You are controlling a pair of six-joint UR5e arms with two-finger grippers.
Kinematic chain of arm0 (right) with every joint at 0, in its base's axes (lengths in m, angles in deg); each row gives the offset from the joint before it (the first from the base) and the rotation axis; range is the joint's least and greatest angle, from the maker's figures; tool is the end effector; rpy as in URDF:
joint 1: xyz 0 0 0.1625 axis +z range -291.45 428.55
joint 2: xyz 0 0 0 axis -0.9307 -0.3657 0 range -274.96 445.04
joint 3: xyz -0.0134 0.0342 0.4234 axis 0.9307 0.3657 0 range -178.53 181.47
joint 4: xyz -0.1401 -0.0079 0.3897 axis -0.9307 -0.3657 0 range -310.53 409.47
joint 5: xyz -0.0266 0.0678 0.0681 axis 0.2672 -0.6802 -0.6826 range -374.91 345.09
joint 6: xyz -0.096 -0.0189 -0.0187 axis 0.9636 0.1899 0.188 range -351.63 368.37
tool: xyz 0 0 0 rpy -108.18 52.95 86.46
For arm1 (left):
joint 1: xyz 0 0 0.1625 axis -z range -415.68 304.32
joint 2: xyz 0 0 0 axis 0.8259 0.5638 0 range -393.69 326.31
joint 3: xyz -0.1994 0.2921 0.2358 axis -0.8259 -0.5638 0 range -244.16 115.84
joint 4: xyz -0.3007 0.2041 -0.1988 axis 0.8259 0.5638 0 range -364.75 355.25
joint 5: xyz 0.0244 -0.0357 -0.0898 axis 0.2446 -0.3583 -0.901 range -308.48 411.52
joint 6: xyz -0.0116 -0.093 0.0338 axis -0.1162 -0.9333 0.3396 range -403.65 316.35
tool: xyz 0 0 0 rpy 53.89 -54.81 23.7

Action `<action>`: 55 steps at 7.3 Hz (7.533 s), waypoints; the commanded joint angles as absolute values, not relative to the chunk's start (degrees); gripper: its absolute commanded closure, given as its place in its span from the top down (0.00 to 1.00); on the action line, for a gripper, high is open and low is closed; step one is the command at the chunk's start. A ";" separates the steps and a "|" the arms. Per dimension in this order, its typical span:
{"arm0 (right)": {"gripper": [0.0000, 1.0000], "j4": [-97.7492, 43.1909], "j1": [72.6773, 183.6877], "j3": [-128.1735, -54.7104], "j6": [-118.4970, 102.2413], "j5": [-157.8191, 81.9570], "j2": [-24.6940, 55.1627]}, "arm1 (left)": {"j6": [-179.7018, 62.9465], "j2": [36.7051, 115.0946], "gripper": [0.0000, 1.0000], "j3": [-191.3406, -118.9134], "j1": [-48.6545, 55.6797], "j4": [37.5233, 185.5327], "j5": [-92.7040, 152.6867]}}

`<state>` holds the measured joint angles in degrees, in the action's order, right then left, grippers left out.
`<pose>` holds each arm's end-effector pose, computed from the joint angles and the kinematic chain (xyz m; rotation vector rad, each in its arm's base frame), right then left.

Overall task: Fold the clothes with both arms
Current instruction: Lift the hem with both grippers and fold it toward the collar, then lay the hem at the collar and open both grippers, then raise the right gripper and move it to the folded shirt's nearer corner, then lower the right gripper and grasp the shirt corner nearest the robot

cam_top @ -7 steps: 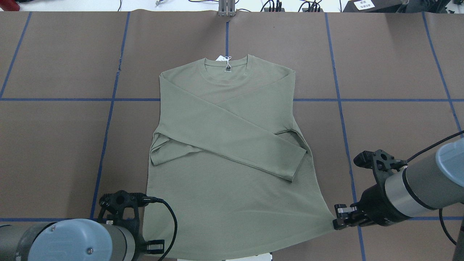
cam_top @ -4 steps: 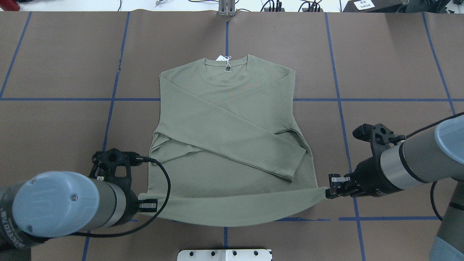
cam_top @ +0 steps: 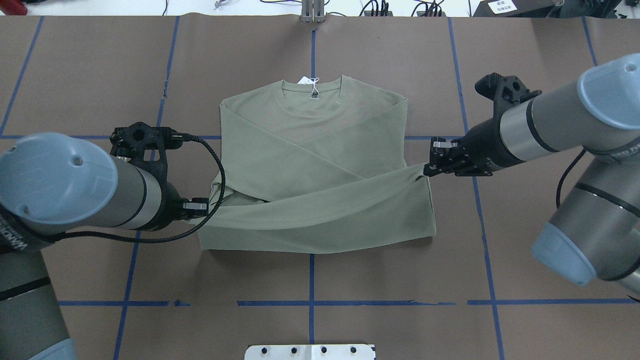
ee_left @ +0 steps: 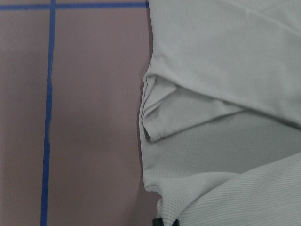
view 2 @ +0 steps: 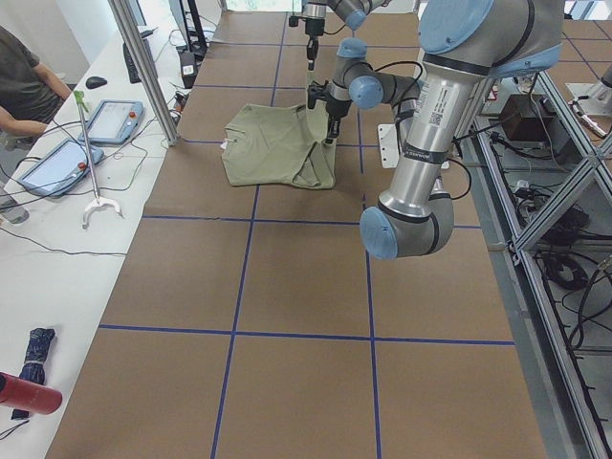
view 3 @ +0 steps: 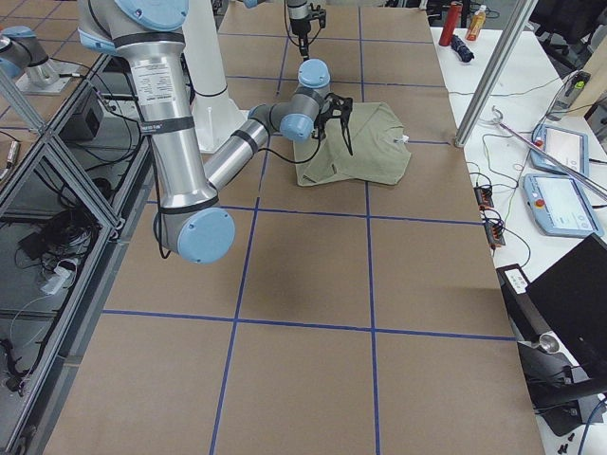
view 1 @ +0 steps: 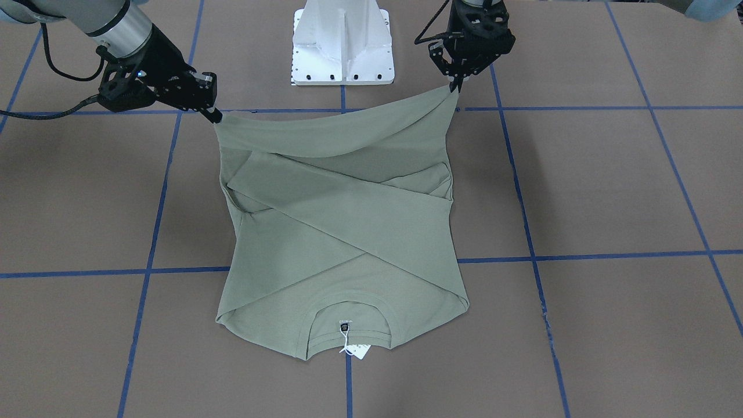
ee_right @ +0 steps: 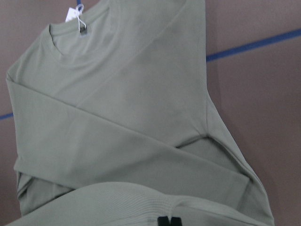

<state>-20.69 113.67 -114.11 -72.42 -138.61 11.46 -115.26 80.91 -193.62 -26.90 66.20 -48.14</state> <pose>-0.3200 -0.4318 0.2590 0.0069 -1.1703 0.2368 0.3719 -0.3373 0.1951 0.1671 0.7825 -0.1053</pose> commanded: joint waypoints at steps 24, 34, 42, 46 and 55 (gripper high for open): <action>0.00 -17.59 121.99 -70.69 -70.82 -132.51 36.53 | -108.86 95.77 0.00 -142.38 -10.68 100.10 -47.62; 0.61 -13.46 120.93 -68.76 -70.82 -131.63 36.44 | -109.21 96.12 0.62 -142.21 -10.77 100.01 -47.53; 1.00 -12.41 112.87 -91.23 -69.76 -131.54 16.96 | -108.77 90.00 0.99 -162.63 -11.03 95.62 -48.32; 1.00 -12.41 107.23 -95.03 -70.20 -128.82 11.57 | -109.13 89.09 0.99 -165.14 -11.39 93.77 -48.93; 0.00 -12.41 105.64 -95.21 -70.03 -130.22 11.30 | -109.39 89.00 0.99 -165.41 -11.65 93.69 -48.67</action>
<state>-12.34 105.67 -95.15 -70.17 -129.68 11.33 -109.39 89.07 -165.49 -11.60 93.69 -48.74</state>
